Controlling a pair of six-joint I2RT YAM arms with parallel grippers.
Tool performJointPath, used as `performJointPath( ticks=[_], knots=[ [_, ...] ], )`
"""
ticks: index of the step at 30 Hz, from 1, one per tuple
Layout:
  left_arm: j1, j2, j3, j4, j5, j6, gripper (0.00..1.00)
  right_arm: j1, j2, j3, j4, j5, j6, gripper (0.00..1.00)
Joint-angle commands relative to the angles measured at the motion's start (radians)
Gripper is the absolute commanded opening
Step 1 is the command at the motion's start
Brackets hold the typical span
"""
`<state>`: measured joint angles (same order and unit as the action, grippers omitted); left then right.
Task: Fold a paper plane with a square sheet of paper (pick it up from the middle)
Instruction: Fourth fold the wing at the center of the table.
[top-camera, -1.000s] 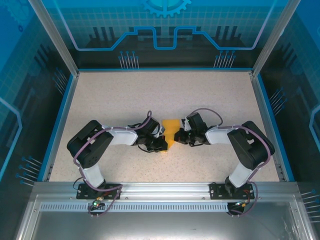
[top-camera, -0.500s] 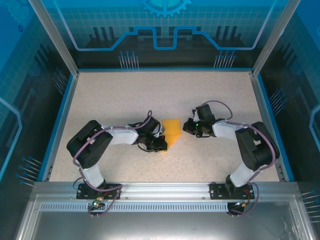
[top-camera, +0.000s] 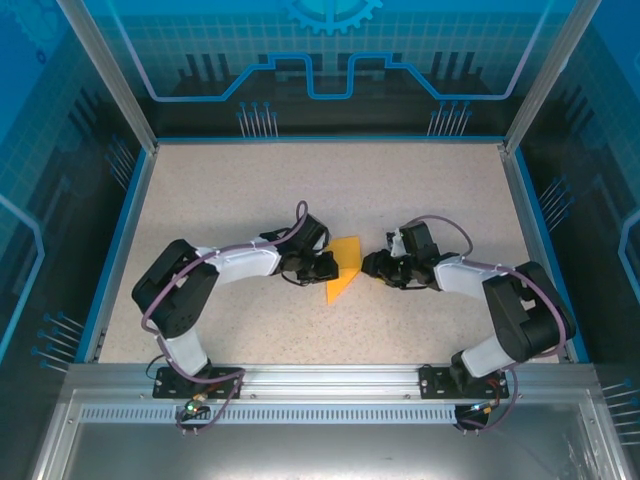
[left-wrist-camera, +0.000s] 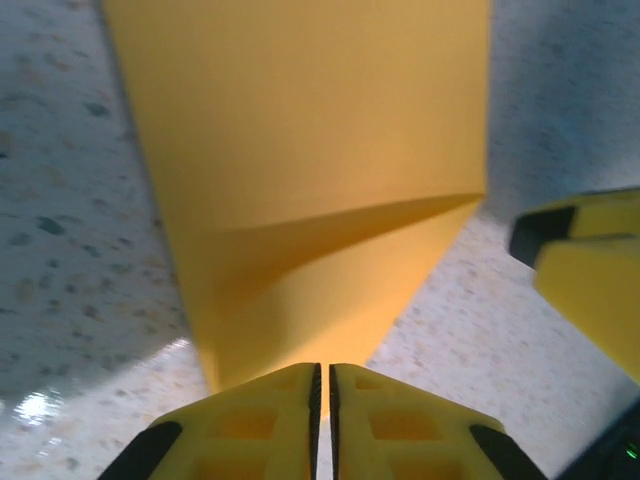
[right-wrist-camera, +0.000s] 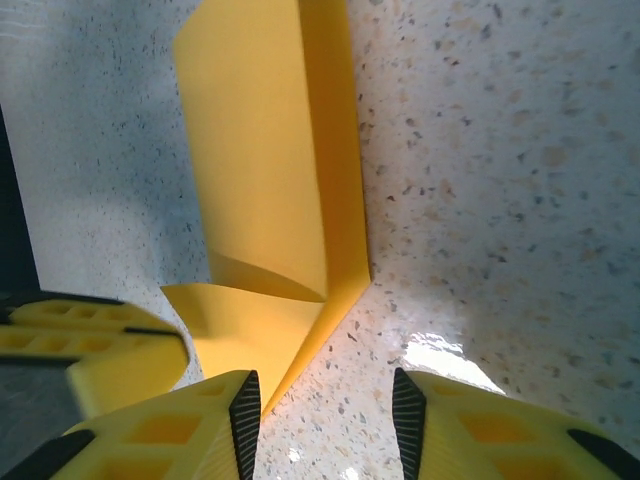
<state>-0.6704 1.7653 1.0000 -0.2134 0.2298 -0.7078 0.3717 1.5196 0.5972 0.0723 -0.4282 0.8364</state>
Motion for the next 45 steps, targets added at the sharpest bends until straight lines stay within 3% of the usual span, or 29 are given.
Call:
performJointPath(
  ticks=[1, 17, 32, 45],
  knots=[
    [-0.002, 0.033, 0.022, -0.044, -0.100, -0.006, 0.10, 0.012, 0.046, 0.031, 0.015, -0.044, 0.012, 0.42],
    [-0.003, 0.077, 0.031, -0.057, -0.148, 0.007, 0.08, 0.040, 0.168, 0.093, 0.084, -0.110, 0.023, 0.33],
    [-0.003, 0.003, 0.020, -0.035, -0.112, 0.017, 0.10, 0.061, 0.035, 0.052, -0.039, 0.091, 0.159, 0.40],
    [-0.002, 0.011, 0.022, -0.050, -0.122, 0.016, 0.10, 0.092, 0.137, 0.119, 0.000, 0.014, 0.132, 0.39]
  ],
)
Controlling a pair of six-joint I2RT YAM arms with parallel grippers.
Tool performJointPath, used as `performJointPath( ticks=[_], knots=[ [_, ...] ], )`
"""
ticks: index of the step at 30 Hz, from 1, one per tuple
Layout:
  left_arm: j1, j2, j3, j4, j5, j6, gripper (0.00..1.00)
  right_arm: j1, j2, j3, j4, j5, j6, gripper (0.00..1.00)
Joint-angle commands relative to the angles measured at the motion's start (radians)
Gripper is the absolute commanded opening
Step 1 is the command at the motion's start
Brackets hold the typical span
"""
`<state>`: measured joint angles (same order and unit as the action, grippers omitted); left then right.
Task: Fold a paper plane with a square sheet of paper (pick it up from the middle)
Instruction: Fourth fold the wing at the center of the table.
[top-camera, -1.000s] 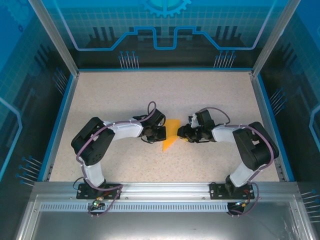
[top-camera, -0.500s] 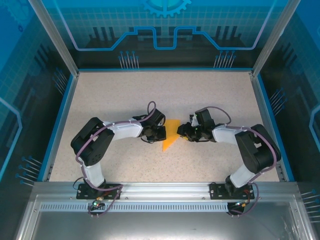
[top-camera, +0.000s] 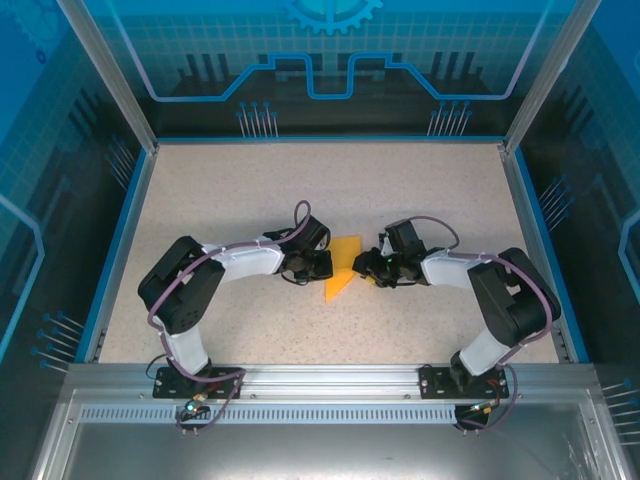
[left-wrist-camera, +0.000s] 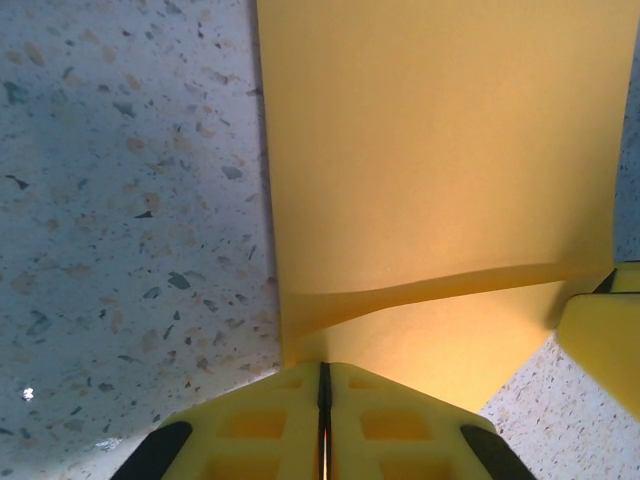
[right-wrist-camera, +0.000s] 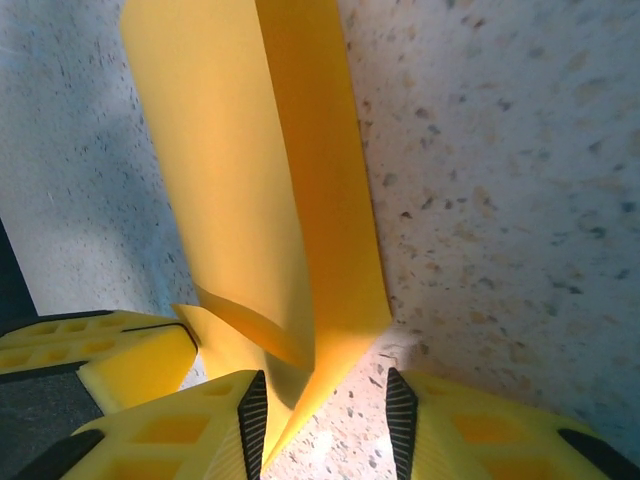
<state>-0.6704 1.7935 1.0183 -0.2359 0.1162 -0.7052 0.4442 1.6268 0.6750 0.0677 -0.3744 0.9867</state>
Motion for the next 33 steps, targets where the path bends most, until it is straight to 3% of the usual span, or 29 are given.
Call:
performJointPath(
  ticks=[1, 9, 17, 21, 28, 33],
  knots=[
    [-0.002, -0.019, 0.003, -0.028, -0.009, 0.013, 0.10, 0.022, 0.039, 0.044, 0.022, -0.054, -0.021, 0.38],
    [-0.002, -0.019, 0.006, -0.040, -0.017, 0.018, 0.10, 0.029, 0.063, 0.037, 0.104, -0.111, -0.036, 0.29],
    [-0.001, -0.079, -0.005, -0.071, -0.044, 0.029, 0.15, 0.031, 0.035, 0.023, 0.078, -0.052, -0.045, 0.06],
    [0.001, -0.156, -0.025, -0.096, -0.074, 0.042, 0.27, 0.037, -0.081, 0.008, -0.004, 0.045, -0.041, 0.03],
    [0.010, -0.329, -0.068, -0.122, -0.143, 0.062, 0.61, 0.073, -0.325, 0.069, -0.282, 0.256, -0.039, 0.03],
    [0.012, -0.429, -0.086, -0.110, -0.151, 0.101, 0.75, 0.121, -0.387, 0.144, -0.383, 0.352, -0.011, 0.03]
  ],
)
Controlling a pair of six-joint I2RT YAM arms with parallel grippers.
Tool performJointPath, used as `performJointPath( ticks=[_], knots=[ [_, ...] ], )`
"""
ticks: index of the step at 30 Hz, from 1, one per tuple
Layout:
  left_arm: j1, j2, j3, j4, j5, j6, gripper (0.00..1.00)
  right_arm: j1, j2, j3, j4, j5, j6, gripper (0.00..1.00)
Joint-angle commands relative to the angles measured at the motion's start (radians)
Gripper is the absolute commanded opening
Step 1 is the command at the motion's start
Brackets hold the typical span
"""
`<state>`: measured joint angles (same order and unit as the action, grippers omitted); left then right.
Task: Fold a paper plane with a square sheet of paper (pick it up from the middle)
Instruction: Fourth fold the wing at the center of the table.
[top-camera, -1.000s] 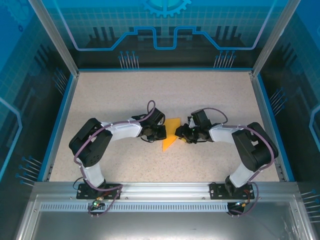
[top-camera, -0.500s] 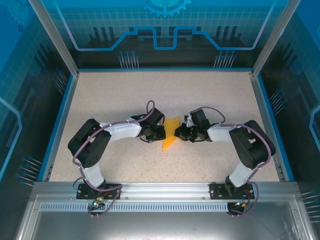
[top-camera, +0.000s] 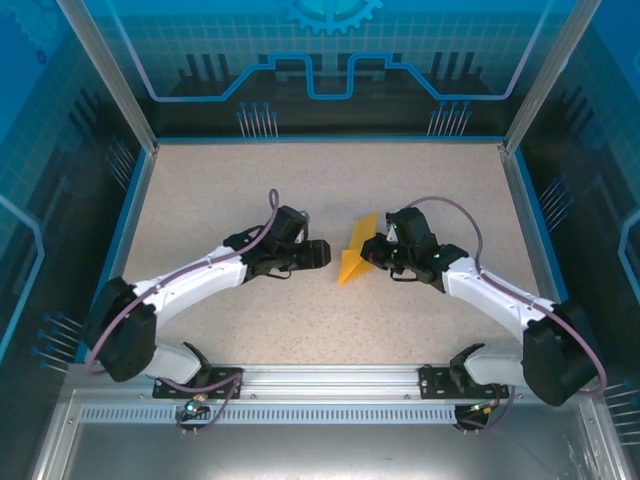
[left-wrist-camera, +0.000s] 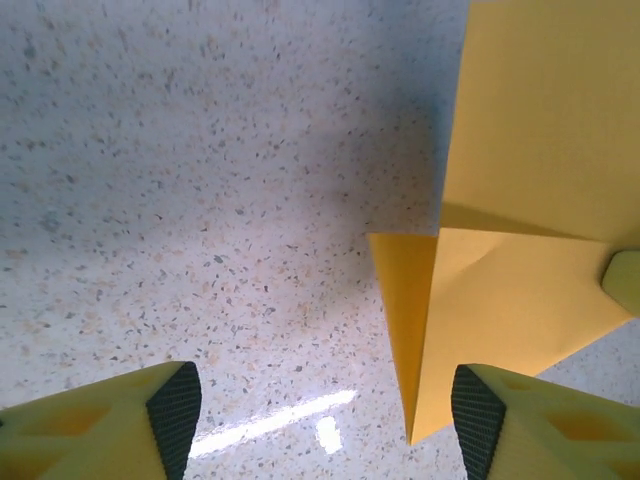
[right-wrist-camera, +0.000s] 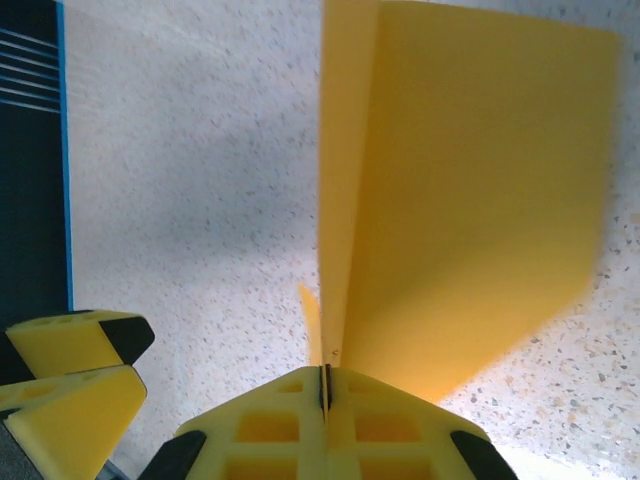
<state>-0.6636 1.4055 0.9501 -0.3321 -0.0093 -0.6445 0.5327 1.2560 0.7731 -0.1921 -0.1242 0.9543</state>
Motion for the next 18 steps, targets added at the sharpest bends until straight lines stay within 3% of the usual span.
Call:
performJointPath(
  ticks=[1, 5, 8, 14, 18],
  knots=[
    [0.004, -0.052, -0.020, -0.007, -0.018, 0.055, 0.77, 0.043, -0.011, 0.060, -0.136, 0.118, 0.035, 0.03],
    [0.005, -0.065, -0.043, 0.027, 0.010, 0.130, 0.85, 0.088, 0.036, 0.100, -0.120, 0.162, 0.068, 0.03],
    [-0.001, -0.061, -0.087, 0.117, 0.078, 0.204, 0.99, 0.102, 0.082, 0.082, -0.061, 0.176, 0.146, 0.03],
    [-0.035, -0.038, -0.198, 0.347, 0.079, 0.349, 0.98, 0.107, 0.181, 0.026, 0.071, 0.170, 0.348, 0.04],
    [-0.057, -0.027, -0.310, 0.571, 0.096, 0.475, 0.92, 0.116, 0.227, 0.026, 0.082, 0.176, 0.453, 0.05]
  ],
)
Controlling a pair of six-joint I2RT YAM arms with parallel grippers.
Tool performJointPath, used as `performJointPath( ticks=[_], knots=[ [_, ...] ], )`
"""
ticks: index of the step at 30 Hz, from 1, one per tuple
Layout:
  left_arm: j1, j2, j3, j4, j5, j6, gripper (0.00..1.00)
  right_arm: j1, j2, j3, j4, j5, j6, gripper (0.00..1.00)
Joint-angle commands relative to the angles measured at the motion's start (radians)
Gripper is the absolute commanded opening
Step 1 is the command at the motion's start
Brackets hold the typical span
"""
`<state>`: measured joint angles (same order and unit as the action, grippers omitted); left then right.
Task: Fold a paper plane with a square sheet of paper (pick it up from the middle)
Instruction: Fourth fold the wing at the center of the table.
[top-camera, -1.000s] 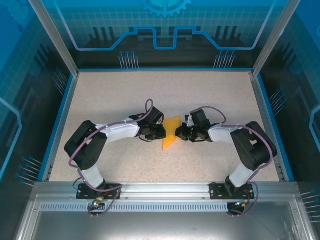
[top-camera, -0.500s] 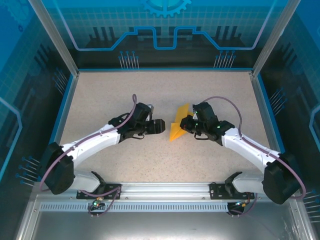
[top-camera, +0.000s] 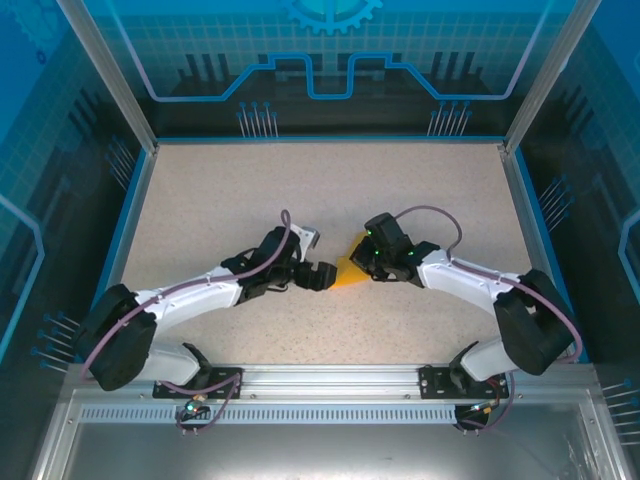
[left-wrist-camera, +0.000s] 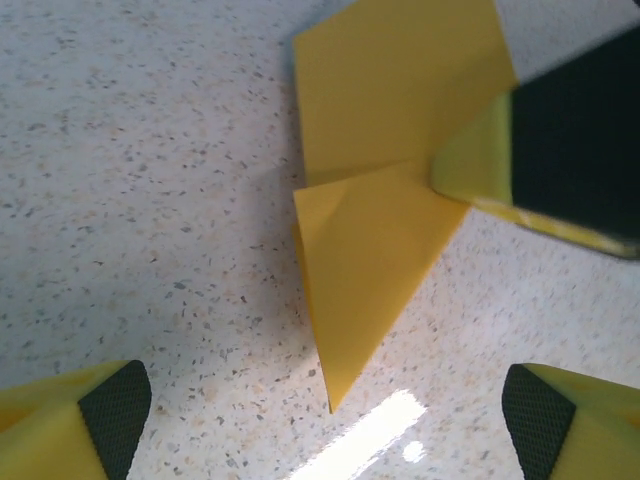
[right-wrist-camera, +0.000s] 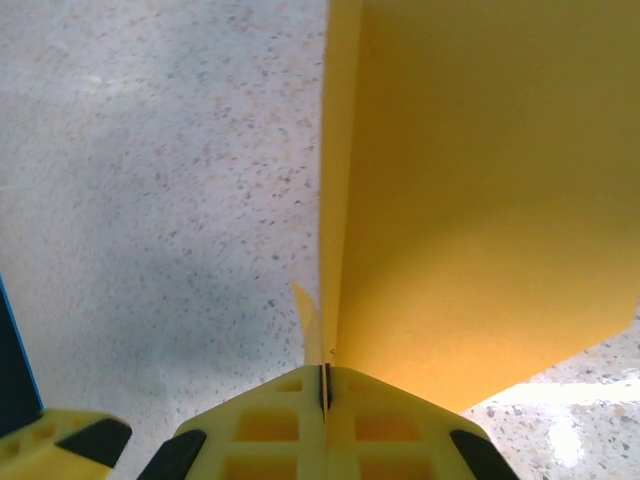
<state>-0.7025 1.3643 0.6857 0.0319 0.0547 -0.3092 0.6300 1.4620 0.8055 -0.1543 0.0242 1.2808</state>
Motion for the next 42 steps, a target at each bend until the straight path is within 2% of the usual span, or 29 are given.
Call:
performJointPath(
  ticks=[1, 4, 7, 11, 16, 24, 29, 39, 42],
  knots=[
    [-0.030, 0.019, -0.077, 0.267, 0.029, 0.185, 0.91, 0.023, 0.029, -0.006, 0.039, 0.031, 0.152, 0.05],
    [-0.043, 0.047, -0.135, 0.402, 0.050, 0.270, 0.91, 0.022, 0.057, -0.005, 0.031, 0.034, 0.209, 0.05],
    [-0.051, 0.101, -0.133, 0.444, 0.095, 0.341, 0.87, 0.021, 0.073, 0.001, 0.024, 0.028, 0.242, 0.05],
    [-0.057, 0.161, -0.179, 0.605, 0.103, 0.432, 0.83, 0.014, 0.071, 0.010, -0.014, 0.007, 0.263, 0.05],
    [-0.060, 0.245, -0.170, 0.670, 0.102, 0.500, 0.76, 0.001, 0.061, 0.008, -0.044, -0.044, 0.287, 0.05],
    [-0.060, 0.333, -0.170, 0.758, 0.110, 0.547, 0.66, -0.015, 0.054, 0.008, -0.048, -0.112, 0.307, 0.06],
    [-0.058, 0.375, -0.176, 0.825, 0.080, 0.562, 0.53, -0.024, 0.051, 0.013, -0.064, -0.136, 0.304, 0.06],
    [-0.057, 0.409, -0.174, 0.840, 0.067, 0.582, 0.33, -0.038, 0.044, 0.008, -0.074, -0.171, 0.304, 0.09],
    [-0.058, 0.402, -0.172, 0.836, 0.077, 0.578, 0.31, -0.038, 0.049, 0.012, -0.078, -0.175, 0.302, 0.11]
  ],
)
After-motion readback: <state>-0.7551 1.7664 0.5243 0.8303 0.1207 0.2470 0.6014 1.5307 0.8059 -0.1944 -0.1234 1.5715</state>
